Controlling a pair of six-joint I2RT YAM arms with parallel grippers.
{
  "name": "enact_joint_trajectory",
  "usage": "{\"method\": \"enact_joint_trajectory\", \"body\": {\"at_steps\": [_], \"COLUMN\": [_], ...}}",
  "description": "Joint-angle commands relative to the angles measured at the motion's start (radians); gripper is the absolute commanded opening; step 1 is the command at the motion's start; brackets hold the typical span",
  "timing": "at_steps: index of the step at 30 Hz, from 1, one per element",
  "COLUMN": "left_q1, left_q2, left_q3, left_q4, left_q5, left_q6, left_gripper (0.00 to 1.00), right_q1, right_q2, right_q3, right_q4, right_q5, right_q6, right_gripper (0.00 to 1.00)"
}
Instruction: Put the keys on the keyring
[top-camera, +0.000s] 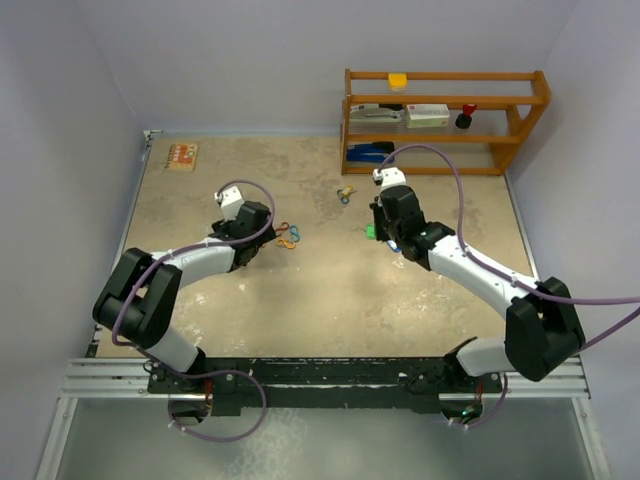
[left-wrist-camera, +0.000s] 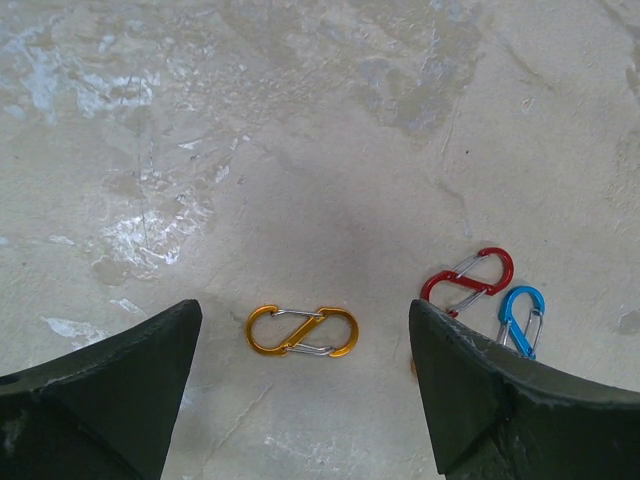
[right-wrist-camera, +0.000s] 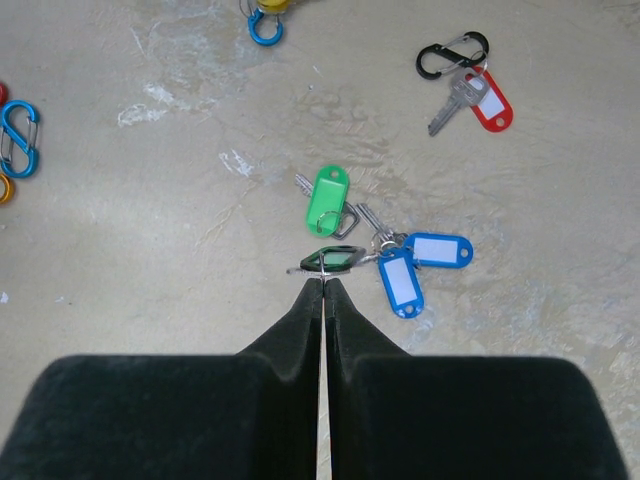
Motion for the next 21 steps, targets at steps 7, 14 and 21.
{"method": "enact_joint_trajectory", "body": {"at_steps": [7, 14, 21], "left_q1": [0.066, 0.08, 0.087], "left_q2": [0.008, 0.055, 0.066], "left_q3": [-0.084, -0.091, -0.094], "left_q4": [0.24, 0.302, 0.288], "left_q5": [0.21, 0.271, 0.299], "left_q6": [-0.01, -0.003, -0.006], "left_gripper": [0.83, 0.83, 0.83], "right_q1": [0.005, 0.005, 0.005], "right_q2": [-0.055, -0.048, -0.051], "right_q3": [-0.01, -0.009, -0.008], "right_q4": [0.026, 0.027, 0.028], "right_q5": [-0.007, -0.007, -0.005], "right_q6": [-0.017, -0.017, -0.017], "right_gripper": [0.0, 0.0, 0.0]}}
